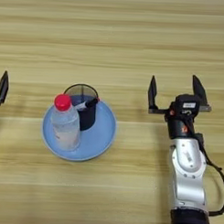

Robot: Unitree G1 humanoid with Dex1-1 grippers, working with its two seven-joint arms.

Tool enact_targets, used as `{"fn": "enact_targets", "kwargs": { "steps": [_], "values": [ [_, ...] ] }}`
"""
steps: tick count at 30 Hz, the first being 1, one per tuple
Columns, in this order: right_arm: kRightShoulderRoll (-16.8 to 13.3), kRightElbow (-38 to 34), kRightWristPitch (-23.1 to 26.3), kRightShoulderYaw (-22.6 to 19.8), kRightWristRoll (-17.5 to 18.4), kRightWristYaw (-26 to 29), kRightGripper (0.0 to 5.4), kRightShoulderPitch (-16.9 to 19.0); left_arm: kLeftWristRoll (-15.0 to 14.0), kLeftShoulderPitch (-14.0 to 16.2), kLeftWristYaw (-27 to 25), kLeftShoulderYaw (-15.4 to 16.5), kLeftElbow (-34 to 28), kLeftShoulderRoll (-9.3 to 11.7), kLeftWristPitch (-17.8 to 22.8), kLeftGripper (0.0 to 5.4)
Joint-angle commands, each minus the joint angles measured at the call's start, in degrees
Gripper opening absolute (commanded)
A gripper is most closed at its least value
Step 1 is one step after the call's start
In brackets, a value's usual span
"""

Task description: Move the objects on the table

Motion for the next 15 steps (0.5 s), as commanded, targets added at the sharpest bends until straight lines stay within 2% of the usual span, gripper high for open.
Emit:
{"fn": "enact_targets", "kwargs": {
  "steps": [1,11,15],
  "values": [
    [0.0,1.0,-0.9,0.1,0.0,0.1,5.4,-1.3,0.9,-1.5,0.4,-0.2,0.9,0.6,-0.9,5.39],
    [0.2,0.3,-1.1,0.8,0.1,0.7,5.4,-1.3,1.4,-2.0,0.4,-0.3,1.5,1.1,-2.1,5.39],
    [-0.8,-3.4,-0.1,1.2,0.8,1.8,5.4,-1.6,1.5,-2.3,0.3,-0.3,2.0,1.0,-2.3,5.39]
  ]
}}
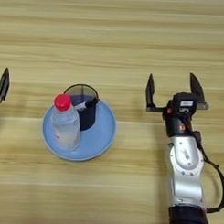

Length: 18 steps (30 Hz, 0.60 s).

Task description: Move the objects on the table

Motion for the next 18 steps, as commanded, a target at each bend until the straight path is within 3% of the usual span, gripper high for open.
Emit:
{"fn": "enact_targets", "kwargs": {
  "steps": [1,4,10,13,18],
  "values": [
    [-1.3,-5.6,1.4,0.5,1.3,1.7,5.4,-1.1,0.4,-1.1,0.2,-0.1,1.1,0.6,-0.6,5.39],
    [-2.2,-12.5,5.0,1.8,3.7,4.0,5.4,-1.8,0.5,-1.1,0.1,-0.3,1.4,0.4,-0.7,5.39],
    [-5.7,-26.9,18.0,6.5,11.9,10.6,5.4,-5.1,0.7,-1.2,0.0,-1.0,2.2,-0.2,-0.8,5.39],
    [-6.7,-30.1,24.0,8.6,15.7,13.3,5.4,-7.2,0.8,-1.4,0.0,-1.2,2.5,-0.3,-0.9,5.39],
    [-7.4,-33.0,30.8,13.0,18.1,17.2,5.4,-10.4,0.9,-1.4,0.1,-1.6,2.8,-0.4,-1.0,5.39]
  ]
}}
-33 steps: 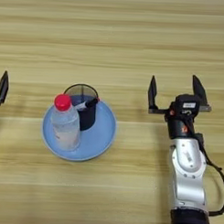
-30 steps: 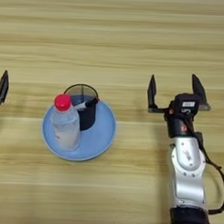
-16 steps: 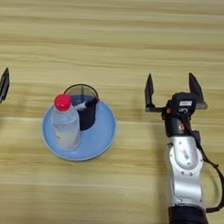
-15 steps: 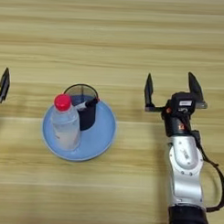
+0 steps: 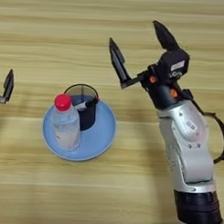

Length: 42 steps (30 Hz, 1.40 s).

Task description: Move the objects on the table

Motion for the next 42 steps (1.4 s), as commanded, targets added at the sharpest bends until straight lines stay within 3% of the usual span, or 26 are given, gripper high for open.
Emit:
{"fn": "enact_targets", "kwargs": {
  "steps": [1,9,15,20,28,42],
  "values": [
    [-0.7,-2.5,5.3,3.7,1.6,2.8,5.4,-3.3,0.4,-0.5,0.1,-0.6,0.4,-0.1,-0.5,5.39],
    [-0.4,-3.6,14.8,10.1,2.0,5.7,5.4,-6.1,0.3,-0.2,0.3,-0.8,-0.1,-0.1,-0.4,5.39],
    [-3.0,-5.0,25.0,13.9,3.7,9.1,5.4,-6.7,0.1,-0.1,0.2,-0.8,0.1,-0.1,-0.5,5.39],
    [-4.2,-5.6,30.2,14.3,4.9,10.8,5.4,-6.4,0.2,-0.2,0.2,-0.9,0.1,-0.1,-0.5,5.39],
    [-6.6,-4.9,32.8,15.7,2.6,12.1,5.4,-5.4,0.2,-0.1,0.1,-0.9,-0.1,0.0,-0.5,5.39],
    [-6.5,3.3,28.4,21.9,-5.9,14.1,5.4,-2.8,0.0,-0.2,0.1,-1.1,-0.3,0.0,-0.4,5.39]
  ]
}}
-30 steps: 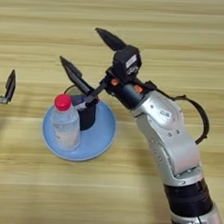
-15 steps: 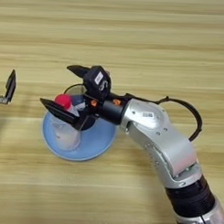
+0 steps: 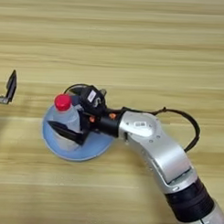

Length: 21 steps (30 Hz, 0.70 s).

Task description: Move the objects on the table

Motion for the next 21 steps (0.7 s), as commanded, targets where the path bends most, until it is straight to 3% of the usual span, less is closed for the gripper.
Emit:
{"fn": "enact_targets", "kwargs": {
  "steps": [1,3,21],
  "values": [
    [0.1,2.3,-1.8,1.3,-2.5,0.6,5.4,0.5,0.0,-0.2,0.1,-0.1,-0.3,0.2,-0.4,5.39],
    [0.3,3.0,-2.3,1.6,-3.0,0.8,5.4,0.7,0.0,-0.1,0.1,-0.1,-0.3,0.2,-0.4,5.39],
    [2.3,4.0,-4.2,0.8,-5.2,1.1,3.53,1.0,-0.3,-0.3,-0.2,0.0,-0.3,0.4,-0.3,5.4]
  ]
}}
